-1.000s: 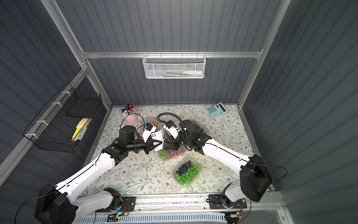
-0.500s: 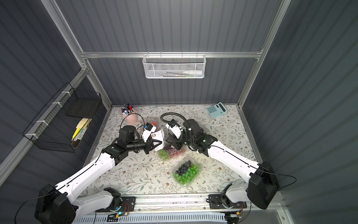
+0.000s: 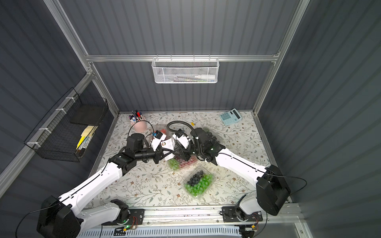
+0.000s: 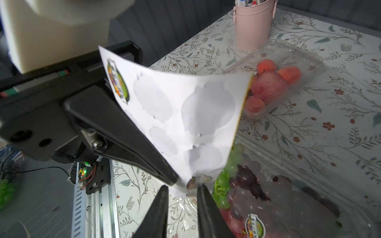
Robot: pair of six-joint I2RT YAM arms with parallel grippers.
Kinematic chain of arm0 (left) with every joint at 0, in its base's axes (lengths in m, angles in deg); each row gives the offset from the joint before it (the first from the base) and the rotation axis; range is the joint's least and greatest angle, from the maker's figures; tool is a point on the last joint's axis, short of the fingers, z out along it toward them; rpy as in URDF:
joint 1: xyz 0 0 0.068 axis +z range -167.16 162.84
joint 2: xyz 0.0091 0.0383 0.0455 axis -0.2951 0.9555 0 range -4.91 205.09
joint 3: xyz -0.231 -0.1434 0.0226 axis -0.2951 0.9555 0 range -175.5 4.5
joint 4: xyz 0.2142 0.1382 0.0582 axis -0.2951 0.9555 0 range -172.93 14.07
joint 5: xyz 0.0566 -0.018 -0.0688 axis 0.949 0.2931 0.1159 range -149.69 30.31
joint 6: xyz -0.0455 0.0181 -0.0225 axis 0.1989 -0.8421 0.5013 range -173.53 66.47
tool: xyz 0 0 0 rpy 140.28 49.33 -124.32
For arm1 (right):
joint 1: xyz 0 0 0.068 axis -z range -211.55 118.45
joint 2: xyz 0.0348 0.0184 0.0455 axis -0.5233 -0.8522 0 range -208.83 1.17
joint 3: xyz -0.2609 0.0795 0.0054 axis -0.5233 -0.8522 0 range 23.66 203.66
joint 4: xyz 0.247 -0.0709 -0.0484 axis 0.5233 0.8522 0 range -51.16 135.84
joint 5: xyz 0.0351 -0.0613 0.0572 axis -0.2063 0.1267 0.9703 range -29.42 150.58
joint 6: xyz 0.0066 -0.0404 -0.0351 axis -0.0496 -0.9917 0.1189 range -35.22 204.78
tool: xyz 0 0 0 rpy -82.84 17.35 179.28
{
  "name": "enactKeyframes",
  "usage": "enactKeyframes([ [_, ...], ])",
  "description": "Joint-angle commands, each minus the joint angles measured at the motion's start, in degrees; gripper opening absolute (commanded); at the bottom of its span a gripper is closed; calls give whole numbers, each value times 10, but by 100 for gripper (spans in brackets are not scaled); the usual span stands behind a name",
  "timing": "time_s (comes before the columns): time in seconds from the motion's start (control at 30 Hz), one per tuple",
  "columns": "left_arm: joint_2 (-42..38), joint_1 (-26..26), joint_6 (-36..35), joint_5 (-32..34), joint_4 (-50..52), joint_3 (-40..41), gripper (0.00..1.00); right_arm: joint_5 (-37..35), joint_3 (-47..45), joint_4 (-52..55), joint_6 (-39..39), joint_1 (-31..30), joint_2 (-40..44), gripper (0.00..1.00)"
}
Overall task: Label fruit boxes
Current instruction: Tear off the label from the label sticker.
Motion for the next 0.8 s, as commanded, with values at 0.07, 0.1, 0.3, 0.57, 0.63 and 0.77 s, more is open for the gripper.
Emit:
enactKeyframes([
  [0.07,-5,-2,3,-8,-5,-10,0,-22,6,-23,9,-2,-2,20],
  [0.1,-5,-2,4,-8,-4,-10,0,-24,5,-25,9,-2,-1,19],
  [0.3,-6,-2,3,-7,-4,-8,0,-28,0,-24,8,-2,2,8],
  [0.57,-6,-2,2,-7,-4,-7,0,-40,-9,-22,5,-2,15,0],
  [0.63,-7,-2,2,-7,-4,-6,0,-51,-12,-19,4,-2,21,0],
  [0.77,-6,-2,2,-5,-3,-6,0,-84,-20,-12,5,-1,32,0],
])
